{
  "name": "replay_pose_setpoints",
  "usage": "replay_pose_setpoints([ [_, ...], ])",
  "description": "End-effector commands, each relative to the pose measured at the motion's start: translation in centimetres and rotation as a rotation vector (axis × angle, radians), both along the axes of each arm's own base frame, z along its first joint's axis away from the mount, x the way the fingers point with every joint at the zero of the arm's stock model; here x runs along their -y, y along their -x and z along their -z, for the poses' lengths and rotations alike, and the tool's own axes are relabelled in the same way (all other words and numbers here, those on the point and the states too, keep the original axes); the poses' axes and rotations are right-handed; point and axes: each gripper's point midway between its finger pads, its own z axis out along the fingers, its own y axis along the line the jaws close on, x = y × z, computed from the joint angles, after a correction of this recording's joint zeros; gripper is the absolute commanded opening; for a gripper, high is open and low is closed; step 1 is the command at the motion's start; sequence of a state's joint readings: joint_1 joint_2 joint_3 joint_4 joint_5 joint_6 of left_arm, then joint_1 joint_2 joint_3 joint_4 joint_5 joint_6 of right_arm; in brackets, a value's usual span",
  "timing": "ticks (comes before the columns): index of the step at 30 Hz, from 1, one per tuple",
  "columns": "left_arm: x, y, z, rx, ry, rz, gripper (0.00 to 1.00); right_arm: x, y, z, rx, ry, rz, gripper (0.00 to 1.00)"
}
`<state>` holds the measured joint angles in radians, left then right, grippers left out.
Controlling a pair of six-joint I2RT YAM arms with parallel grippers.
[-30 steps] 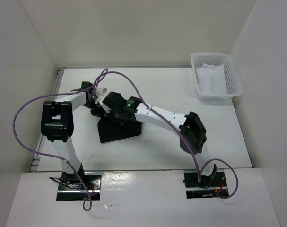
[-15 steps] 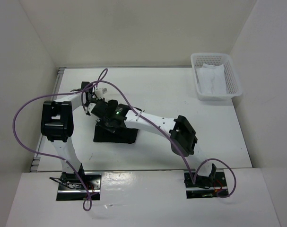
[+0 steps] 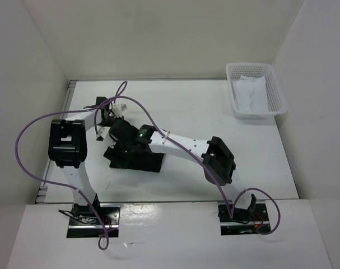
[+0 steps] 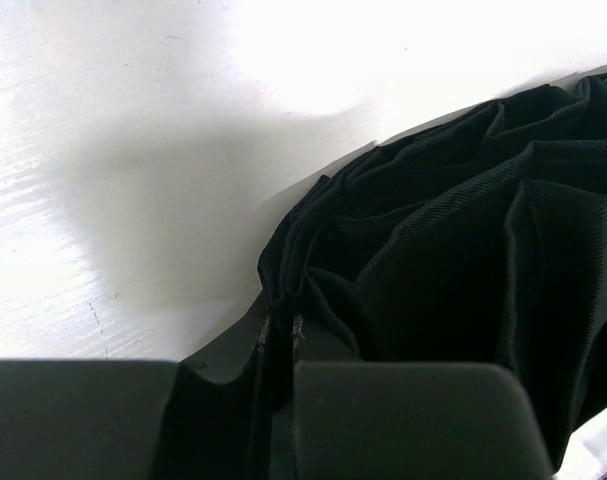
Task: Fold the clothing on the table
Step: Fold the skirt
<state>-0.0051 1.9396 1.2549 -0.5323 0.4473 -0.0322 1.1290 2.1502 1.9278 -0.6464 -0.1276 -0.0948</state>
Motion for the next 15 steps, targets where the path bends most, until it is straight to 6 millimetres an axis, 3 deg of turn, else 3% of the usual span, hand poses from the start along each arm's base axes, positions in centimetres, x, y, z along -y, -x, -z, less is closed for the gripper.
replay_pose_setpoints([
  [1,-0.1,0.6,1.1,-0.050,-0.001,-0.004,0.00,-1.2,1.4,-8.2,-0.017,-0.219,-0.108,0.73],
  [2,-0.7,0.2,0.4,-0.029,-0.012,-0.018,0.00,-0.2,0.4,-10.0,-0.006,-0.244,-0.089,0.75],
  [5,-1.7,-0.4,-1.4,0.023,-0.013,-0.044,0.00,2.0,-0.5,-11.6,0.013,-0.263,-0.082,0.79],
  [6,-2.9,-0.7,-1.9,0.033,-0.011,-0.084,0.01,3.3,-1.6,-14.1,0.057,-0.312,-0.061,0.81],
  [7,-3.6,-0.9,-2.4,0.047,-0.012,-0.103,0.07,4.4,-1.9,-13.7,0.054,-0.303,-0.044,0.84],
  [8,-4.2,-1.0,-3.4,0.065,-0.005,-0.121,0.23,5.4,-2.4,-14.3,0.067,-0.316,-0.027,0.86],
  [9,-5.5,-0.9,-3.7,0.071,0.010,-0.156,0.29,6.2,-3.0,-15.1,0.095,-0.333,-0.020,0.88],
  [11,-6.9,-0.7,-5.2,0.094,0.006,-0.195,0.45,9.7,-4.8,-16.1,0.136,-0.340,0.043,0.92],
  [12,-8.0,-0.7,-5.9,0.112,0.014,-0.226,0.58,11.4,-6.5,-16.6,0.170,-0.347,0.088,0.92],
  [13,-8.7,-0.6,-7.2,0.140,0.010,-0.243,0.66,13.0,-6.9,-17.2,0.192,-0.357,0.119,0.94],
  [14,-9.1,-0.6,-8.0,0.163,0.018,-0.255,0.73,14.2,-7.5,-17.2,0.199,-0.355,0.146,0.96],
  [15,-9.9,-0.3,-8.6,0.173,0.012,-0.270,0.88,15.3,-7.9,-16.6,0.201,-0.339,0.163,0.96],
])
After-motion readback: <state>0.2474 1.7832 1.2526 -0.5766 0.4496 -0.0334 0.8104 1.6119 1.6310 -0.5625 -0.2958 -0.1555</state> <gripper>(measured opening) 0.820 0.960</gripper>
